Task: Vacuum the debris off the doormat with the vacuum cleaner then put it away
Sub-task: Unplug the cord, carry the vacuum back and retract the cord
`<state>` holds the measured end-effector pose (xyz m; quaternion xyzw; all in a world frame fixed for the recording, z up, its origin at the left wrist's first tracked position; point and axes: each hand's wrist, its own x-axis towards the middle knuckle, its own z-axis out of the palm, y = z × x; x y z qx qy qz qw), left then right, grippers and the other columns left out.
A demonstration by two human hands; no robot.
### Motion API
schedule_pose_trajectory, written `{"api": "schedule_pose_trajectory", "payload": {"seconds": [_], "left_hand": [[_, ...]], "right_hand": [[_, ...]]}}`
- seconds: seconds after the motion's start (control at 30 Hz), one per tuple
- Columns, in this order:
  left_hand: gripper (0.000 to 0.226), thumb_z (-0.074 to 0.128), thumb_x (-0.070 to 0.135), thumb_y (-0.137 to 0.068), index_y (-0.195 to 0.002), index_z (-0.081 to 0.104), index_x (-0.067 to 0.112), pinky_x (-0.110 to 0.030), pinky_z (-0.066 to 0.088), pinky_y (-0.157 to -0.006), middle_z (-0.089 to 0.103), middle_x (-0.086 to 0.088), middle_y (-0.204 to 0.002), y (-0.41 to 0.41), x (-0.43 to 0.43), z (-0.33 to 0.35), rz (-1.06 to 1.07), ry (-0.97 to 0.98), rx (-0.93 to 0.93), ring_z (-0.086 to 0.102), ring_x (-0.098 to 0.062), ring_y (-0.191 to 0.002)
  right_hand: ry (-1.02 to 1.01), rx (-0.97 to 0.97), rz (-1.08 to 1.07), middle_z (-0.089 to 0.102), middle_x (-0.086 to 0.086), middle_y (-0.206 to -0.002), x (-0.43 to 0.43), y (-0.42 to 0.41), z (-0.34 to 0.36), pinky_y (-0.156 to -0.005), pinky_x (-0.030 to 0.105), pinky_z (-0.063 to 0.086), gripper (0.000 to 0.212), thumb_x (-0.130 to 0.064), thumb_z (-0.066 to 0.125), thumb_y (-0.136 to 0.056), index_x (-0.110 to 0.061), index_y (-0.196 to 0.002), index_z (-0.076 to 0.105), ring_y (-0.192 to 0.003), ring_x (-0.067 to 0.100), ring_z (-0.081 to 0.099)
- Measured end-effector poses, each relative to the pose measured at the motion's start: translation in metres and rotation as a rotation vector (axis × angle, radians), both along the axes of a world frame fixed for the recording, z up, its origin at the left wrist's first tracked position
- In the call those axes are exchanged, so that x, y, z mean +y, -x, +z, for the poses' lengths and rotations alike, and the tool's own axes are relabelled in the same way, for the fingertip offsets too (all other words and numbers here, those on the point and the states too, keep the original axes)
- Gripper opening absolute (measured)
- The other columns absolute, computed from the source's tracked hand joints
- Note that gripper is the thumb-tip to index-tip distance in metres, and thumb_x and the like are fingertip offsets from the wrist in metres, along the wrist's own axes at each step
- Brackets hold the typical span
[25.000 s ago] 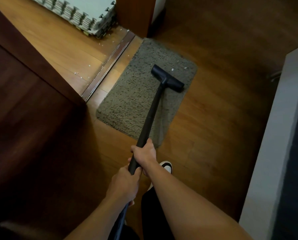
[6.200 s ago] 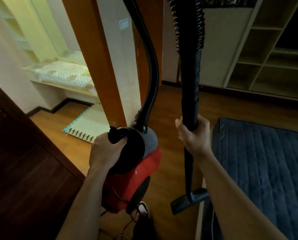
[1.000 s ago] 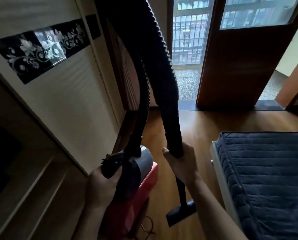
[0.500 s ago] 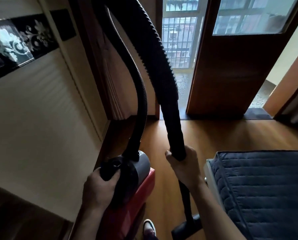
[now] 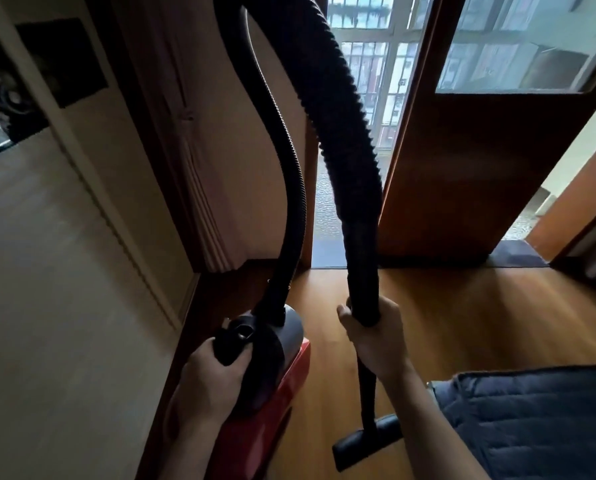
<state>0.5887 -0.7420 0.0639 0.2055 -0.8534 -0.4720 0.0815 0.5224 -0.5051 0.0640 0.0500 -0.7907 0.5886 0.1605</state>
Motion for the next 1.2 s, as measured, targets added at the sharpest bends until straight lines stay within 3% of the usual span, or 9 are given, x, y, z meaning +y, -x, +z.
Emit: {"api": "schedule_pose_trajectory", "payload": {"seconds": [0.13, 0.3, 0.4, 0.63, 0.73, 0.83, 1.0, 1.2], "left_hand": [[0.018, 0.078, 0.035, -0.081, -0.077, 0.065, 0.023, -0.029, 0.050, -0.056, 0.067, 0.006, -0.071, 0.058, 0.001, -0.004, 0.035, 0.008, -0.012, 0.064, -0.010, -0.066], [0.016, 0.079, 0.031, -0.081, -0.079, 0.065, 0.023, -0.024, 0.045, -0.055, 0.066, 0.009, -0.073, 0.139, 0.013, -0.009, 0.085, 0.021, 0.007, 0.061, -0.009, -0.067], [0.015, 0.078, 0.029, -0.082, -0.082, 0.066, 0.021, -0.020, 0.044, -0.055, 0.066, 0.009, -0.075, 0.197, 0.022, -0.013, 0.111, 0.030, -0.005, 0.062, -0.009, -0.070], [0.017, 0.078, 0.034, -0.080, -0.085, 0.070, 0.020, -0.024, 0.052, -0.060, 0.071, 0.007, -0.077, 0.324, 0.046, -0.016, 0.212, 0.066, -0.059, 0.068, -0.010, -0.073], [0.017, 0.078, 0.033, -0.080, -0.084, 0.072, 0.019, -0.020, 0.049, -0.059, 0.072, 0.005, -0.075, 0.357, 0.050, -0.014, 0.256, 0.084, -0.056, 0.069, -0.010, -0.074], [0.014, 0.078, 0.034, -0.081, -0.083, 0.073, 0.021, -0.020, 0.050, -0.061, 0.073, 0.006, -0.075, 0.385, 0.050, -0.012, 0.291, 0.075, -0.049, 0.068, -0.006, -0.074], [0.008, 0.077, 0.032, -0.083, -0.084, 0.074, 0.025, -0.023, 0.054, -0.067, 0.074, 0.010, -0.077, 0.424, 0.040, -0.012, 0.339, 0.066, -0.025, 0.069, -0.002, -0.076], [0.017, 0.075, 0.037, -0.083, -0.096, 0.075, 0.024, -0.034, 0.060, -0.078, 0.075, 0.013, -0.086, 0.447, 0.012, -0.029, 0.382, 0.043, -0.011, 0.070, -0.003, -0.085]], "right_hand": [[-0.034, 0.003, 0.011, 0.054, 0.009, -0.054, 0.007, 0.058, -0.009, -0.046, 0.053, 0.050, 0.031, -0.035, 0.067, -0.080, -0.010, -0.065, 0.057, -0.048, 0.032, 0.057], [0.030, -0.066, -0.046, 0.053, 0.019, -0.054, 0.023, 0.147, -0.017, -0.046, 0.053, 0.046, 0.038, -0.040, 0.067, -0.071, -0.005, -0.062, 0.055, -0.050, 0.043, 0.052], [0.016, -0.082, -0.011, 0.056, 0.017, -0.054, 0.032, 0.210, -0.026, -0.048, 0.052, 0.048, 0.029, -0.032, 0.070, -0.072, -0.007, -0.063, 0.059, -0.050, 0.040, 0.056], [0.033, -0.085, 0.129, 0.055, 0.014, -0.053, 0.054, 0.356, -0.029, -0.048, 0.047, 0.046, 0.024, -0.039, 0.068, -0.072, -0.019, -0.063, 0.057, -0.050, 0.039, 0.053], [0.052, -0.041, 0.197, 0.058, 0.003, -0.055, 0.052, 0.399, -0.024, -0.043, 0.028, 0.041, 0.012, -0.034, 0.069, -0.073, -0.039, -0.066, 0.061, -0.045, 0.019, 0.050], [0.056, -0.009, 0.278, 0.055, -0.015, -0.052, 0.048, 0.442, -0.022, -0.046, 0.010, 0.033, 0.036, -0.017, 0.071, -0.076, -0.051, -0.068, 0.061, -0.044, 0.007, 0.047], [0.049, -0.050, 0.368, 0.048, -0.018, -0.048, 0.028, 0.501, -0.030, -0.044, 0.008, 0.028, 0.060, 0.009, 0.075, -0.082, -0.043, -0.059, 0.055, -0.042, 0.004, 0.040], [-0.013, -0.082, 0.376, 0.051, -0.011, -0.049, -0.011, 0.549, -0.040, -0.044, 0.011, 0.032, 0.047, 0.001, 0.075, -0.085, -0.034, -0.065, 0.050, -0.045, 0.008, 0.046]]}}
